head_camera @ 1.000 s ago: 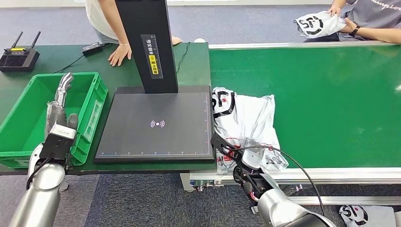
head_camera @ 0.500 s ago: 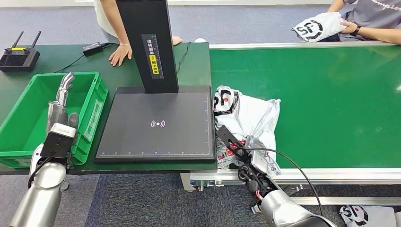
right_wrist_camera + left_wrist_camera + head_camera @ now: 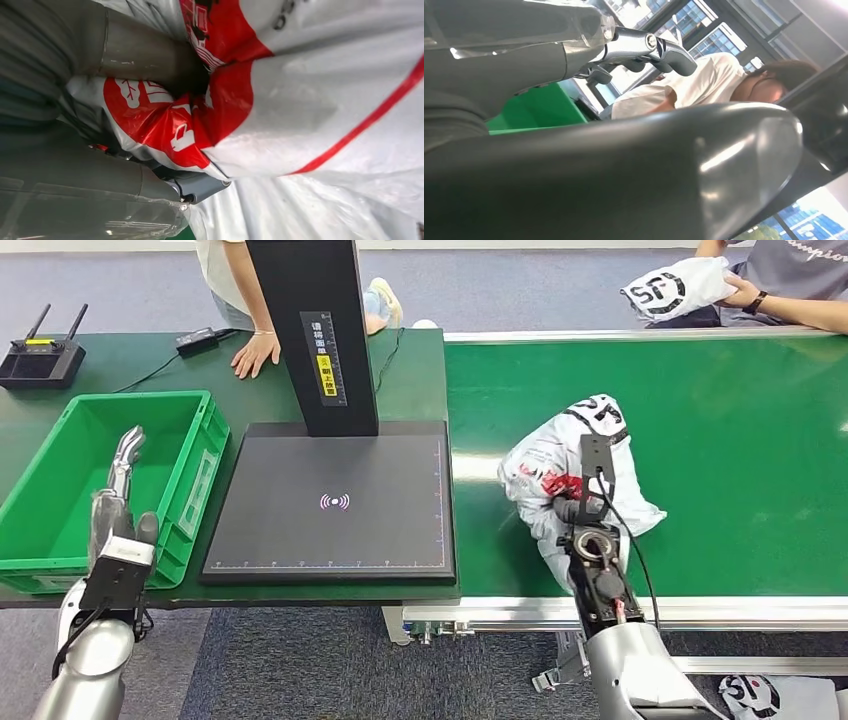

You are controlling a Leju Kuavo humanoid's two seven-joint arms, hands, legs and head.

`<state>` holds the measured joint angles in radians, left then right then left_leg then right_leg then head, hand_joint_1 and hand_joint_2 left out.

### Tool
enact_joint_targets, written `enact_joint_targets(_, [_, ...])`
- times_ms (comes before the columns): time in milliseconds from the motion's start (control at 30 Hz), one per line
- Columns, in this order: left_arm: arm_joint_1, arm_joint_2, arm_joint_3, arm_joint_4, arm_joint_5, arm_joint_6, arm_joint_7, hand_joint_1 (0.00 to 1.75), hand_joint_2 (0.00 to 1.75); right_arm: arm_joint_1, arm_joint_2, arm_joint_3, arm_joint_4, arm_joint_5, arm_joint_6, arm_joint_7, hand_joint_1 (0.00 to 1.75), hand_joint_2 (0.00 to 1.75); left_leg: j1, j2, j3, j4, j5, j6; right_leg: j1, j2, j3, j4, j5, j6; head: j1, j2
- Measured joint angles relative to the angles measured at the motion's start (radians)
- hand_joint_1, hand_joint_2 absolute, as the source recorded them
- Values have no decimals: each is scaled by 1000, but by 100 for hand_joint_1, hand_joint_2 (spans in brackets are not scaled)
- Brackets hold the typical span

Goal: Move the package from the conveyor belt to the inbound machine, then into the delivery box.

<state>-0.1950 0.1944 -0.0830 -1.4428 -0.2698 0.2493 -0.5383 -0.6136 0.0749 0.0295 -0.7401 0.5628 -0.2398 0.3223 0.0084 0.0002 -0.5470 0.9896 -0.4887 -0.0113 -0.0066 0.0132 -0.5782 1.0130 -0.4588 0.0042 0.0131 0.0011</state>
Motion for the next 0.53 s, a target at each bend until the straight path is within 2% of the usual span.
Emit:
enact_joint_targets(200, [44,-25,44,-56,-23,-25,8,0,0,149,-17,15,-419,-109,282,23,175,175,0,0,0,0,0,0,0,0,0,0,0,0,0,0])
enact_joint_targets(367, [45,-42,54,-56,-25,-44,-5,0,0,261,-26,117,-610,-171,437,23,175,175,0,1,0,0,0,0,0,0,0,0,0,0,0,0])
enact_joint_targets(533, [44,-54,54,-48,-22,-41,-23,0,0,345,-49,241,-728,-285,526,23,175,175,0,1,0,0,0,0,0,0,0,0,0,0,0,0])
